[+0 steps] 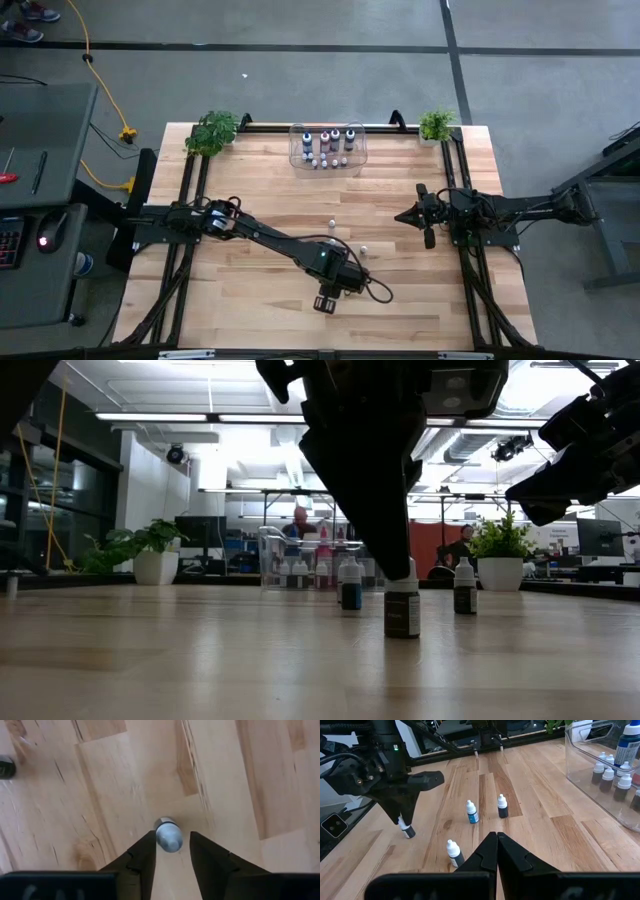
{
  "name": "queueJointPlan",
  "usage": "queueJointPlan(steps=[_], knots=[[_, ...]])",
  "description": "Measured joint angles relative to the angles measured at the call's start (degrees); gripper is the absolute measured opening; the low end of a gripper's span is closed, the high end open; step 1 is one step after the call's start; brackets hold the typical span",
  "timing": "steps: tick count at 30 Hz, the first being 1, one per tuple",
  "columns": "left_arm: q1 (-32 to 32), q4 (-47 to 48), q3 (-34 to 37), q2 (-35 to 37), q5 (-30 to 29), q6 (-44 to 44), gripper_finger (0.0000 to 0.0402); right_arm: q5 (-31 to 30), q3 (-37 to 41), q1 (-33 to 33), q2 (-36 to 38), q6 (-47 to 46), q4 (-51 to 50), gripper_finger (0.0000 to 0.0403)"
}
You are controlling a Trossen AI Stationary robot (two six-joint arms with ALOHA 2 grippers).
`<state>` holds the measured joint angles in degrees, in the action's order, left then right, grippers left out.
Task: Pick & Place food coloring
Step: Put the bottom small purple food coloring bottle into the transparent bin
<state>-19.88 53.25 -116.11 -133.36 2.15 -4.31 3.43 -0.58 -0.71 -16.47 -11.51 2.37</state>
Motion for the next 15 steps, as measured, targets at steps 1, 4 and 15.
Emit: queueJointPlan(steps=[1, 4, 15], knots=[[0.0, -0.02, 0.0, 0.02, -0.02, -0.41, 0.0109, 0.01, 0.0, 0.0, 0.0, -0.02, 0.0, 0.0], [0.0, -0.02, 0.0, 0.02, -0.06, -0.66, 0.0096, 0.0, 0.0, 0.0, 0.0, -0.01, 0.0, 0.0], [0.0, -0.53, -0.02, 0.11, -0.15, -2.19, 0.004, -0.01, 0.0, 0.0, 0.0, -0.01, -0.01, 0.0]])
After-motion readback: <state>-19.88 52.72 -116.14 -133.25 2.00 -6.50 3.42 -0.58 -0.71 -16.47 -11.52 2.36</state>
